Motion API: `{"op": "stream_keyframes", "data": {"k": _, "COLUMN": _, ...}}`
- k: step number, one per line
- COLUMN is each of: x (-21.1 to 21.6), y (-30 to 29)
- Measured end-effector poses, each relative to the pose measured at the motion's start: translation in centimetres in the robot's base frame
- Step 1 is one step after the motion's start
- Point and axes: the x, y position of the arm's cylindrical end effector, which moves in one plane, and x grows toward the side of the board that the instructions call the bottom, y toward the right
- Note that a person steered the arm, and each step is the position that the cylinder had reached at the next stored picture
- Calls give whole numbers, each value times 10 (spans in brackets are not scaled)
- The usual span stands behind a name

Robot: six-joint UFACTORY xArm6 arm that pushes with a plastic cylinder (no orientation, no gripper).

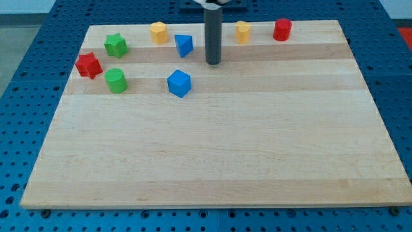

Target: Push the red star into the blue cube

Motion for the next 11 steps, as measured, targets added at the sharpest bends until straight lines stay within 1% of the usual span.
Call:
{"op": "stream_keyframes", "data": {"k": 1, "x": 22, "y": 19}}
{"op": "stream_keyframes", "data": {"k": 2, "x": 81, "y": 73}}
{"op": "stream_keyframes", "data": {"k": 3, "x": 158, "y": 40}}
{"op": "stream_keyframes", "data": {"k": 4, "x": 179, "y": -75}}
{"op": "stream_keyframes", "data": {"k": 5, "x": 137, "y": -213}}
{"op": "stream_keyframes", "data": {"k": 6, "x": 106, "y": -289}}
{"op": "stream_keyframes", "data": {"k": 7, "x": 94, "y": -290}}
{"op": "stream_keyframes", "data": {"k": 8, "x": 18, "y": -290}}
{"op": "stream_keyframes", "data": {"k": 9, "x": 5, "y": -289}}
{"op": "stream_keyframes", "data": {"k": 10, "x": 14, "y": -266}}
{"op": "stream_keyframes", "data": {"k": 11, "x": 14, "y": -217}}
